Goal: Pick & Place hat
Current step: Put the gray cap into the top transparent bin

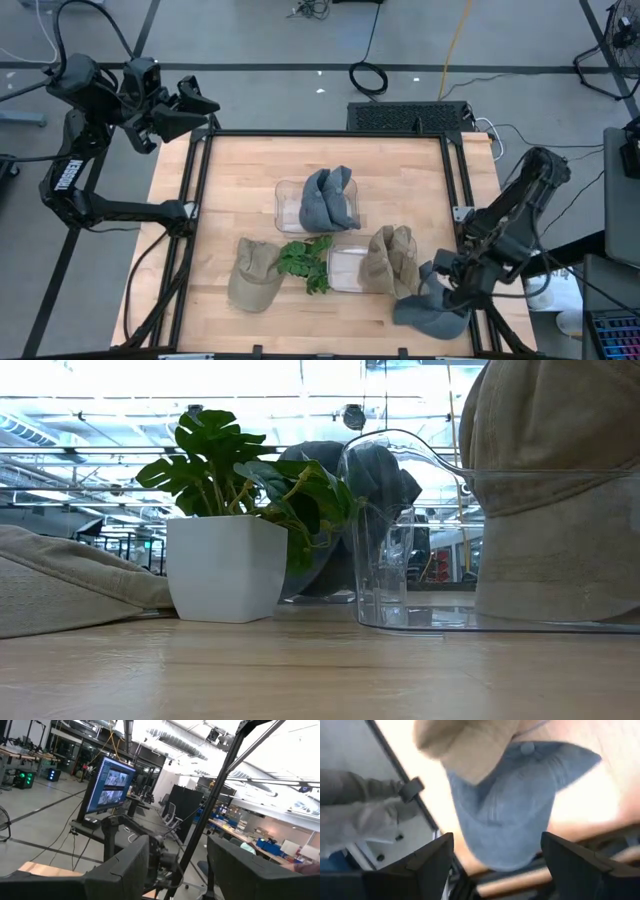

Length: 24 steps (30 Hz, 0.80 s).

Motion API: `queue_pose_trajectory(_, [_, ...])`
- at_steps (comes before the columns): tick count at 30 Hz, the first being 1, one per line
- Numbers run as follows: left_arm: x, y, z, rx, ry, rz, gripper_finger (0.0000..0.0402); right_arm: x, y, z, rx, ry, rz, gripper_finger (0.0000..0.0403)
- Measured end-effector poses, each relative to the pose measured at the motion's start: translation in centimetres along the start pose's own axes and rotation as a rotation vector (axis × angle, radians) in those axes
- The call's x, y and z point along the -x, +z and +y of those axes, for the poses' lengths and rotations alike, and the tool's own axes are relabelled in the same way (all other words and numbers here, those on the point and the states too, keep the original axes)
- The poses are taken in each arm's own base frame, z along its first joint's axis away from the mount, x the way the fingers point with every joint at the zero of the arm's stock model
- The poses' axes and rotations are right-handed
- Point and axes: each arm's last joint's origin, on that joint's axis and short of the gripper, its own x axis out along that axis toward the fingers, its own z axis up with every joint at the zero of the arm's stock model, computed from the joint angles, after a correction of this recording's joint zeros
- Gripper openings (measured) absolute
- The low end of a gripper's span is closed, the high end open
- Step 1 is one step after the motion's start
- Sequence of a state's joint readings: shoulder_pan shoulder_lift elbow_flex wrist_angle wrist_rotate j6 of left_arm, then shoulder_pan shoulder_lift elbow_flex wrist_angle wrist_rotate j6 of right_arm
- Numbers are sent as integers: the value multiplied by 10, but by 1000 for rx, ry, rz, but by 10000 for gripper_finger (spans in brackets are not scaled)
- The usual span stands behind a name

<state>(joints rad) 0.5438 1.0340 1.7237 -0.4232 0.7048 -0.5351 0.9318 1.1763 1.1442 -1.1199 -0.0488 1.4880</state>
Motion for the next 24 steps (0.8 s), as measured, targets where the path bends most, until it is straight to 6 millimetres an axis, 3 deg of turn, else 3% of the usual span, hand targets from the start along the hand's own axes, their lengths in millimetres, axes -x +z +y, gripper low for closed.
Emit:
queue_pose_trajectory(6, [0, 0, 0, 52, 0, 0, 209, -39, 2, -12, -39, -9, -20, 286])
queue_pose_trajectory(13, [0, 0, 0, 54, 0, 0, 209, -69, 2, -26, -128, -8, -41, 286])
queue_pose_trajectory(24, [-4, -1, 4, 60, 4, 6, 209, -94, 2, -44, -154, -32, -52, 286])
